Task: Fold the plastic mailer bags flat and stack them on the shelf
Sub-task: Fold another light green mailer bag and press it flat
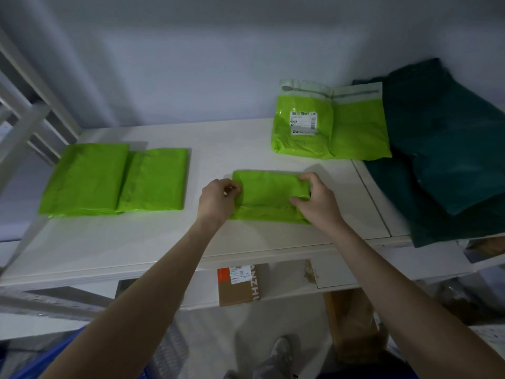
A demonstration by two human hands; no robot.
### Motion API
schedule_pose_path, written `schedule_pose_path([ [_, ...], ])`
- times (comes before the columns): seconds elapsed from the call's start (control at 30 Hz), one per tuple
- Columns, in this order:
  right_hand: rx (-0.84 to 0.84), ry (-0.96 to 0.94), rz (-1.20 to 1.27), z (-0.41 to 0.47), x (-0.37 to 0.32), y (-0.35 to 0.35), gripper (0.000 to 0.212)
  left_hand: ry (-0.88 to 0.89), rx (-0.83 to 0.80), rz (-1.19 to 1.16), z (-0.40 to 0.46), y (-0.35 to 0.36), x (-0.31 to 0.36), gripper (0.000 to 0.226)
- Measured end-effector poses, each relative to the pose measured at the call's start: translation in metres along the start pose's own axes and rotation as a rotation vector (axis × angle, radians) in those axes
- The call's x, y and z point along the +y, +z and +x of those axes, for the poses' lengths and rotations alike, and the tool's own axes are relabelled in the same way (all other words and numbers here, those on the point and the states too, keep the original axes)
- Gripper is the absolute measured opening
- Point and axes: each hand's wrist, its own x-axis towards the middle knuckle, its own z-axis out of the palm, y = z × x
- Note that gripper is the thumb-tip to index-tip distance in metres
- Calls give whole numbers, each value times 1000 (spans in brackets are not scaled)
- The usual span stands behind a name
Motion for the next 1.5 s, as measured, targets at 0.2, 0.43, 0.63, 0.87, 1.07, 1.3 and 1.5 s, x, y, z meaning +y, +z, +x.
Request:
schedule_pose_path([
  [0.2, -10, -21, -27, -4, 0, 4, 45, 155, 4, 143, -6, 6, -5, 14],
  [0.43, -9, -18, -147, -8, 1, 13, 45, 270, 4, 550, -17, 12, -2, 30],
  [0.63, -11, 5, -471, -9, 3, 9, 54, 318, 45, 670, -22, 18, -11, 49],
  [0.87, -68, 68, -579, -7, 0, 11, 48, 261, -10, 718, -13, 11, -21, 52],
  [1.07, 216, 1, -216, 0, -13, 7, 36, 254, 92, 410, -8, 3, -12, 63],
  [1.3, 34, -397, -533, 7, -43, 56, 49, 326, 14, 474, -9, 31, 0, 64],
  [1.5, -105, -389, -603, 11, -30, 73, 55, 292, -71, 551, -9, 38, -12, 51],
])
